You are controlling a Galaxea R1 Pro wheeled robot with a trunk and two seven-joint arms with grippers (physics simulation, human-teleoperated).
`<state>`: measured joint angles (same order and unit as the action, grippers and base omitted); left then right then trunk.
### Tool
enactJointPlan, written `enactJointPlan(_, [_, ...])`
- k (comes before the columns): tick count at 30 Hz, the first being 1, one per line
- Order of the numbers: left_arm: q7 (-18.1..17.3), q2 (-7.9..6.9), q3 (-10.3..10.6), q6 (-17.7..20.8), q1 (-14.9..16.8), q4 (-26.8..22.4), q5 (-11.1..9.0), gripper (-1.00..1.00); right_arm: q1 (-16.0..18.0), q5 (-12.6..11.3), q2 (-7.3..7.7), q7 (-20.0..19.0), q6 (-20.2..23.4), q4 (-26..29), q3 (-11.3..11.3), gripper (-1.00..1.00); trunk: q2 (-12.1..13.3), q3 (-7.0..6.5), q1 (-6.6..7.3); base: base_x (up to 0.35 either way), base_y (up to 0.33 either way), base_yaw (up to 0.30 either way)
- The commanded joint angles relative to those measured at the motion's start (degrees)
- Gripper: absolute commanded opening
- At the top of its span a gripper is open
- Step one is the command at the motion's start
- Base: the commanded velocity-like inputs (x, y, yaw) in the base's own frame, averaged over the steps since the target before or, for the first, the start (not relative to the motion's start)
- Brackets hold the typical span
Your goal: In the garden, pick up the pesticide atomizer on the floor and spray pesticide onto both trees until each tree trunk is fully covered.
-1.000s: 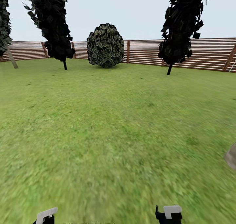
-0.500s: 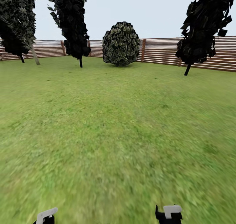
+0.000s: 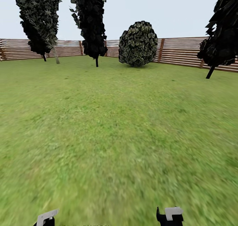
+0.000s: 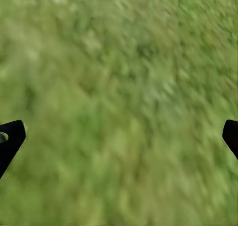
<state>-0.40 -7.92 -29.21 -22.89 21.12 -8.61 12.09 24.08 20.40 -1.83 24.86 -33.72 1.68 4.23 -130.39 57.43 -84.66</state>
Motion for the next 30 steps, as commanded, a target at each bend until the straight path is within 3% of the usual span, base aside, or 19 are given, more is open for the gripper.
enactJointPlan(1, [0.0, 0.01, -0.5, -0.2, 0.1, 0.1, 0.6, -1.0, 0.0, 0.6, -0.01, 0.2, -0.1, -0.1, 0.4, 1.0, 0.0, 0.05, 0.01, 0.0, 0.0, 0.283])
enactJointPlan(17, [0.0, -0.1, -0.6, -0.1, 0.1, 0.4, 0.3, -1.0, 0.0, 0.6, -0.1, 0.2, -0.1, -0.1, 0.4, 1.0, 0.0, 0.05, 0.01, 0.0, 0.004, 0.285])
enactJointPlan(22, [0.1, -0.16, -0.7, -0.1, 0.1, 0.7, -1.0, -1.0, 0.0, 0.6, -0.1, 0.2, -0.1, -0.1, 0.4, 1.0, 0.0, 0.05, 0.01, 0.0, 0.239, 0.285])
enactJointPlan(30, [0.1, -0.17, -0.7, -0.1, 0.1, 0.7, -1.3, -1.0, 0.0, 0.6, -0.1, 0.2, -0.1, -0.1, 0.4, 1.0, 0.0, 0.05, 0.01, 0.0, 0.303, 0.285])
